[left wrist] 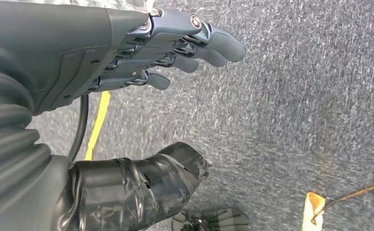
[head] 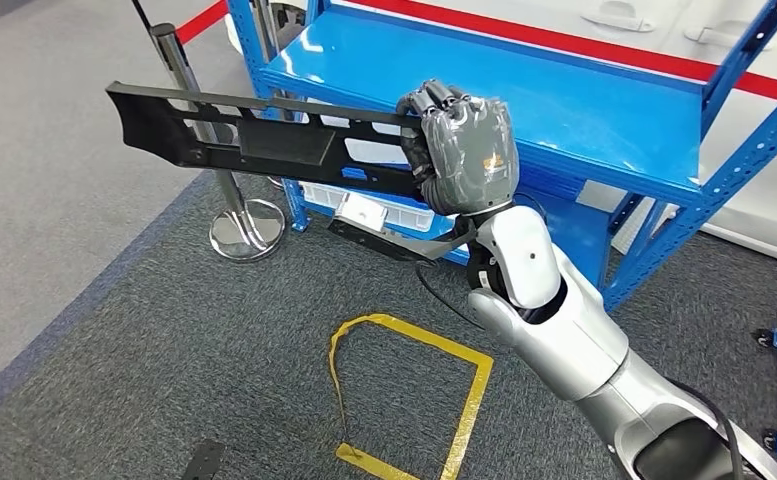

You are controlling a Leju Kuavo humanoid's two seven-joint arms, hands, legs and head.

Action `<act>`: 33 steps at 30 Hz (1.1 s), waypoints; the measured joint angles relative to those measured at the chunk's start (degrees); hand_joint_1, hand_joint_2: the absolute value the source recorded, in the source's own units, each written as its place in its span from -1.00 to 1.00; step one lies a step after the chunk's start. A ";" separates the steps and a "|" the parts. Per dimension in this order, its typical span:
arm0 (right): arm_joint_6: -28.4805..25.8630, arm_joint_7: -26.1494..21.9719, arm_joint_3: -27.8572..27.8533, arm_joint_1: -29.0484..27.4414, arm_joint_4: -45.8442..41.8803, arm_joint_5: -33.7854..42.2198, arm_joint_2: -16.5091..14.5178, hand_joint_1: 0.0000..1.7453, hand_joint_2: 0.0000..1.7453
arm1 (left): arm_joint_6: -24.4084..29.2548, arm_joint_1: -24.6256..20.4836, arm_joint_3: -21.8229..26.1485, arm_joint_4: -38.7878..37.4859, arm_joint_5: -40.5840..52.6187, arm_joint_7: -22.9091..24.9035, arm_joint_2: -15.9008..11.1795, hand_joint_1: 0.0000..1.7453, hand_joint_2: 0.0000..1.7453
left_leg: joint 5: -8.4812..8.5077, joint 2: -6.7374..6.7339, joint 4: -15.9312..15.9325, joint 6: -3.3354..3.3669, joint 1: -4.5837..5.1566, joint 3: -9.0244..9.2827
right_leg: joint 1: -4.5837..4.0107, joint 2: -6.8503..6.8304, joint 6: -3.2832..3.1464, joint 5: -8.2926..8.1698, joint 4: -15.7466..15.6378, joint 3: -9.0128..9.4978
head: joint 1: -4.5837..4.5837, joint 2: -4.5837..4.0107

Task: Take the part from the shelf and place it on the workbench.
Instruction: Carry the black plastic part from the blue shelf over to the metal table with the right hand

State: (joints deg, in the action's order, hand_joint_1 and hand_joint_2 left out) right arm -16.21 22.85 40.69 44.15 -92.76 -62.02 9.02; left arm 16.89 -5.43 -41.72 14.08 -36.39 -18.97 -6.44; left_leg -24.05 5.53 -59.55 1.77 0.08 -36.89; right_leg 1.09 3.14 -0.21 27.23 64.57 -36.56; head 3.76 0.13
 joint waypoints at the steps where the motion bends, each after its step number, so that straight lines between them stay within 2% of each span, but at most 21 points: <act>1: -0.08 -0.04 0.02 0.03 -0.15 -0.01 -0.03 1.00 1.00 | -0.10 -0.07 0.00 0.00 0.00 -0.13 -0.01 -1.00 1.00 | -0.01 0.61 -0.33 -0.25 -0.07 -0.41 | 0.11 1.02 0.01 -0.44 -1.97 0.87 | 0.01 0.00; 2: -0.17 -0.09 0.04 0.06 -0.24 -0.02 -0.05 1.00 1.00 | -0.21 -0.10 0.00 0.00 -0.01 -0.21 -0.02 -1.00 1.00 | 0.07 1.22 -0.52 -0.55 -0.20 -0.85 | 0.12 1.54 0.02 -0.29 -2.69 1.13 | 0.00 0.00; 4: -0.28 -0.21 0.10 0.08 -0.34 -0.05 -0.12 1.00 1.00 | -0.54 0.05 -0.01 0.00 -0.01 -0.28 -0.07 -1.00 1.00 | 0.48 2.31 -0.39 -1.25 -0.55 -1.42 | -0.05 0.45 -0.21 -0.53 -3.11 1.19 | -0.11 0.00; 6: -0.41 -0.41 0.17 0.17 -0.40 -0.08 -0.24 1.00 1.00 | -1.06 0.32 -0.02 0.00 -0.03 -0.33 -0.05 -1.00 1.00 | -0.40 0.47 -1.74 -1.94 -0.47 -2.26 | -0.02 -1.06 -0.76 -0.92 -3.69 1.45 | 0.16 0.00; 8: -0.89 -0.60 0.21 0.33 -0.44 -0.02 -0.33 1.00 1.00 | -1.52 0.27 -0.02 0.00 -0.09 -0.42 -0.10 -1.00 1.00 | -3.30 -3.16 -6.97 -2.58 -0.41 -4.64 | -0.14 -2.56 -1.09 -1.13 -4.04 1.61 | 0.51 0.00; 10: -1.39 -0.70 0.21 0.40 -0.46 0.10 -0.34 1.00 1.00 | -1.86 0.14 -0.02 0.00 -0.13 -0.53 -0.16 -1.00 1.00 | -6.07 -4.64 -13.75 -3.04 -0.70 -7.79 | -0.36 -4.17 -1.19 -1.11 -4.05 1.59 | 0.60 0.00; 11: -1.49 -0.73 0.21 0.39 -0.46 0.15 -0.34 1.00 1.00 | -1.98 0.16 -0.03 0.00 -0.13 -0.57 -0.12 -1.00 1.00 | -6.30 -4.84 -15.24 -3.15 -0.83 -8.45 | -0.43 -4.99 -1.22 -1.06 -4.05 1.59 | 0.62 0.00; 12: -1.51 -0.79 0.21 0.38 -0.46 0.19 -0.36 1.00 1.00 | -2.12 0.20 -0.03 0.00 -0.14 -0.60 -0.08 -1.00 1.00 | -5.63 -5.04 -14.86 -3.20 -0.93 -8.14 | -0.49 -5.83 -1.22 -1.01 -4.04 1.60 | 0.62 0.00; 14: -1.45 -0.86 0.22 0.45 -0.48 0.21 -0.44 1.00 1.00 | -2.35 0.24 -0.04 0.00 -0.17 -0.60 -0.05 -1.00 1.00 | -2.35 -6.27 -7.82 -3.07 -0.93 -4.23 | -0.55 -7.24 -1.11 -0.88 -4.06 1.71 | 0.62 0.00; 16: -1.43 -0.88 0.23 0.64 -0.52 0.21 -0.53 1.00 1.00 | -2.58 0.11 -0.04 0.00 -0.22 -0.57 -0.07 -1.00 1.00 | -0.42 -8.12 -1.24 -2.41 -0.32 -0.66 | -0.73 -8.35 -0.80 -0.78 -4.16 1.83 | 0.60 0.00; 17: -1.43 -0.88 0.23 0.72 -0.54 0.21 -0.54 1.00 1.00 | -2.69 0.04 -0.04 0.00 -0.26 -0.53 -0.08 -1.00 1.00 | -0.31 -8.55 0.11 -1.98 0.03 -0.05 | -0.78 -8.82 -0.57 -0.75 -4.23 1.88 | 0.59 0.00; 19: -1.43 -0.88 0.24 0.78 -0.55 0.21 -0.55 1.00 1.00 | -2.93 0.02 -0.04 0.00 -0.36 -0.38 -0.13 -1.00 1.00 | -0.12 -7.72 0.52 -1.14 0.46 -0.14 | -0.71 -9.72 0.01 -0.75 -4.42 2.02 | 0.57 0.00; 20: -1.44 -0.88 0.25 0.76 -0.54 0.21 -0.54 1.00 1.00 | -3.03 0.11 -0.04 0.00 -0.44 -0.28 -0.16 -1.00 1.00 | 0.06 -7.18 0.84 -0.80 0.37 0.02 | -0.57 -9.70 0.36 -0.58 -4.37 2.03 | 0.53 0.00; 22: -1.52 -0.88 0.25 0.74 -0.48 0.13 -0.52 1.00 1.00 | -3.23 0.20 -0.04 0.00 -0.57 -0.14 -0.21 -1.00 1.00 | 0.48 -6.36 1.65 -0.07 0.19 0.59 | -0.39 -7.54 0.75 0.92 -2.26 1.21 | 0.37 0.00; 24: -1.76 -0.79 0.25 0.69 -0.39 -0.26 -0.50 1.00 1.00 | -3.49 0.12 -0.04 0.00 -0.64 -0.03 -0.21 -1.00 1.00 | 0.59 -5.74 1.95 0.56 0.19 0.90 | -0.42 -4.45 0.63 4.05 4.29 -1.96 | 0.10 0.00; 25: -1.89 -0.73 0.25 0.62 -0.32 -0.56 -0.50 1.00 1.00 | -3.61 0.07 -0.04 0.00 -0.69 0.04 -0.22 -1.00 1.00 | 0.54 -5.39 1.89 0.83 0.26 0.91 | -0.51 -3.72 0.52 5.35 8.11 -4.00 | 0.01 0.00; 27: -2.05 -0.61 0.25 0.31 -0.15 -1.06 -0.49 1.00 1.00 | -3.82 0.07 -0.04 0.00 -0.77 0.16 -0.23 -1.00 1.00 | 0.30 -4.56 1.63 1.00 0.37 0.93 | -0.55 -3.28 0.43 5.12 11.29 -6.19 | -0.05 0.00; 28: -2.08 -0.60 0.25 0.19 -0.08 -1.21 -0.48 1.00 1.00 | -3.90 0.09 -0.04 0.00 -0.81 0.20 -0.23 -1.00 1.00 | 0.08 -4.15 1.37 0.99 0.36 0.94 | -0.52 -3.25 0.38 3.46 9.63 -5.73 | -0.07 0.00; 30: -2.11 -0.57 0.25 0.14 0.01 -1.37 -0.48 1.00 1.00 | -4.05 0.11 -0.04 0.00 -0.85 0.22 -0.23 -1.00 1.00 | -0.64 -3.44 0.52 0.68 0.33 0.85 | -0.44 -3.00 0.24 -0.33 2.53 -2.69 | -0.09 0.00; 31: -2.19 -0.57 0.25 0.17 0.02 -1.41 -0.51 1.00 1.00 | -4.11 0.09 -0.04 0.00 -0.86 0.23 -0.25 -1.00 1.00 | -1.06 -3.18 -0.04 0.41 0.39 0.67 | -0.41 -2.80 0.20 -1.28 -0.46 -1.28 | -0.02 0.00; 33: -2.37 -0.57 0.25 0.18 0.05 -1.47 -0.55 1.00 1.00 | -4.19 0.11 -0.05 0.00 -0.91 0.25 -0.30 -1.00 1.00 | -1.61 -2.89 -0.65 -0.17 0.42 0.33 | -0.56 -2.47 0.05 -1.14 -2.76 -0.11 | -0.03 0.00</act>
State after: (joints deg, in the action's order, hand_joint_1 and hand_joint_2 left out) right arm -18.58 22.28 40.94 44.33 -92.71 -63.49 8.48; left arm 12.70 -5.32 -41.77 14.08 -37.30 -18.73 -6.73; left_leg -25.66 2.64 -60.20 1.60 0.51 -36.57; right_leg 0.53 0.67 -0.16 26.09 61.81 -36.67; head 3.73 0.13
